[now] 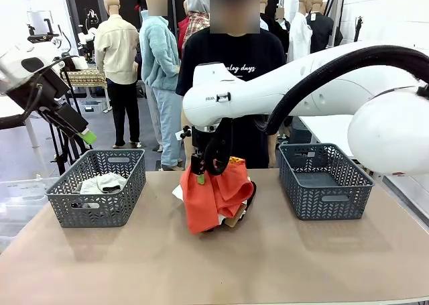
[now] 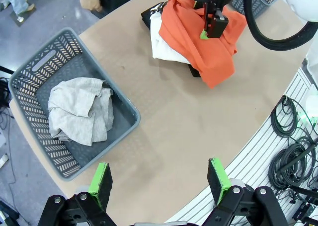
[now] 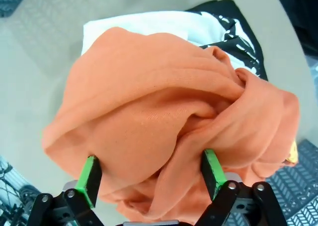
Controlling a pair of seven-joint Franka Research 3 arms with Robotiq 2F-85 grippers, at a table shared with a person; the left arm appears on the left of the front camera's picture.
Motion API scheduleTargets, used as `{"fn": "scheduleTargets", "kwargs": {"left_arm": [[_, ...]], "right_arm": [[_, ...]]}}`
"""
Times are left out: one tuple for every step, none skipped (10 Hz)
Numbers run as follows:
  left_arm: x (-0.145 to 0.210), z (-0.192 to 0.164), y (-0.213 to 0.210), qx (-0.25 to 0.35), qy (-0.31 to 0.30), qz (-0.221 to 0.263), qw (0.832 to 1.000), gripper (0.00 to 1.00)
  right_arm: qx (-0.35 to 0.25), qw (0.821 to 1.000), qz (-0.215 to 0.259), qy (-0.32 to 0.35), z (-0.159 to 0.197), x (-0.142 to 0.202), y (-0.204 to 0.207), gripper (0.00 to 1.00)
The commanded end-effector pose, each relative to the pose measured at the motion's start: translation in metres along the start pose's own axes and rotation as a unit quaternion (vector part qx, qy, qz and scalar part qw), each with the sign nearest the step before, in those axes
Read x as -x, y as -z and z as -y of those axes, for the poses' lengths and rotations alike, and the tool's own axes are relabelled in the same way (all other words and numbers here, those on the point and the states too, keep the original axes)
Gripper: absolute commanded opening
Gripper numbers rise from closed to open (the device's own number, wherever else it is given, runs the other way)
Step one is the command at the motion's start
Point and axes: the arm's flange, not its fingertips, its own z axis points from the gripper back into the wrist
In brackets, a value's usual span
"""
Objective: Sort the tops and bottoms.
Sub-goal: Lift clothes from the center of the table with your right hand.
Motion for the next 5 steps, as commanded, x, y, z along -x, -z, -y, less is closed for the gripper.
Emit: {"fn": "scheduleTargets", "kwargs": {"left_arm": [[-0.0006,0.0002,-0.0022,0.001,-0.002,-0.002,1.000,1.00],[-0.0006,0.0002,-0.0022,0.001,-0.002,-0.002,1.000,1.00],[-0.0006,0.0002,-0.0022,0.001,-0.002,-0.002,1.000,1.00],[-0.0006,0.0002,-0.0022,0.001,-0.002,-0.002,1.000,1.00],[-0.0006,0.0002,-0.0022,0.001,-0.002,-0.002,1.000,1.00]], "right_arm": [[0.002,1.000,-0.012,-0.002,0.0026,-0.0043,-0.0047,0.88],[0.002,1.000,-0.011,-0.001,0.0029,-0.0031,-0.0058,0.72],[0.001,1.000,-0.010,-0.002,0.0029,-0.0021,-0.0077,0.55],[0.000,1.000,-0.011,-0.002,0.0029,-0.0012,-0.0083,0.39],[0.000,1.000,-0.014,-0.002,0.0034,0.0002,-0.0089,0.23]]}}
